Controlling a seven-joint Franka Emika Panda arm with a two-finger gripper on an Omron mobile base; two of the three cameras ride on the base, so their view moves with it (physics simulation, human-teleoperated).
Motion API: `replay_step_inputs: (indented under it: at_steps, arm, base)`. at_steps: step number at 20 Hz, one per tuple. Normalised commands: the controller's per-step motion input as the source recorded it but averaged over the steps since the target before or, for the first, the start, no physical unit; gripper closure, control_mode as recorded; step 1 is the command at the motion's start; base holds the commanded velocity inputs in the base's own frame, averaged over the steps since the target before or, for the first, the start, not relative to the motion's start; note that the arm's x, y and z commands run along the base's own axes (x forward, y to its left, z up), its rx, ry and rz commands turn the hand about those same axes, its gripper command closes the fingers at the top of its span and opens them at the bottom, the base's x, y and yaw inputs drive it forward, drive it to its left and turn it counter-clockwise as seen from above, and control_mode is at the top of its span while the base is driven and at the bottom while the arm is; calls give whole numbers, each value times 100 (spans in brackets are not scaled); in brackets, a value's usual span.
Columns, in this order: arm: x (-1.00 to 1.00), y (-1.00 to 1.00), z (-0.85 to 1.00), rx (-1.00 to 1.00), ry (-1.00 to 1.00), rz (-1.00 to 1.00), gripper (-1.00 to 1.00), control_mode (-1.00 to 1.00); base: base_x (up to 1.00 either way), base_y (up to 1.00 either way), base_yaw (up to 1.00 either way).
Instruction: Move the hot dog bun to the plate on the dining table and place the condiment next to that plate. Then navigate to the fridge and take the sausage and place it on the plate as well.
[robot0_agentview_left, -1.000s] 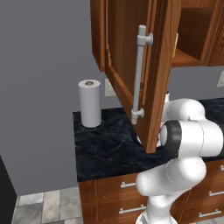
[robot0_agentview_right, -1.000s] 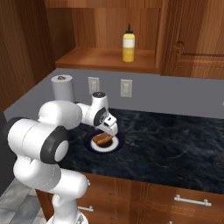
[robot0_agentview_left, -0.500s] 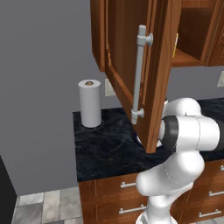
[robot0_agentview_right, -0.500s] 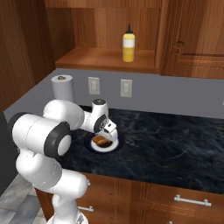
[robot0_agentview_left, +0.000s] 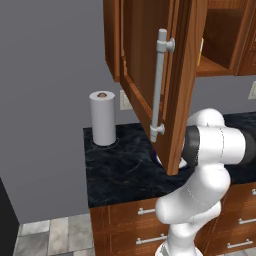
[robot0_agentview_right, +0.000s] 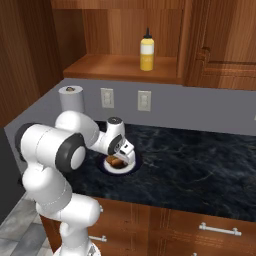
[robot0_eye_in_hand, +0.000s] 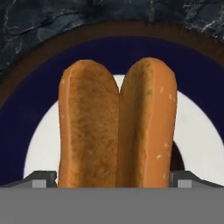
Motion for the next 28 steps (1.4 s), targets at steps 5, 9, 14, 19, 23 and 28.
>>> replay_step_inputs:
  at_steps: [5,9,14,19,23,28]
  arm:
    - [7,0,-4,0,-2,0,100,-100]
    - [-16,0,69,0,-19,0,100,-100]
    - [-14,1,100,0,-16,-1,100,-100]
    - [-25,0,100,0,-5,-1,100,-100]
    - [-41,0,98,0,0,0,100,-100]
    - [-67,0,79,0,0,0,100,-100]
  base:
    - [0,0,0]
    - [0,0,0]
    - [0,0,0]
    - [0,0,0]
    - [0,0,0]
    - [0,0,0]
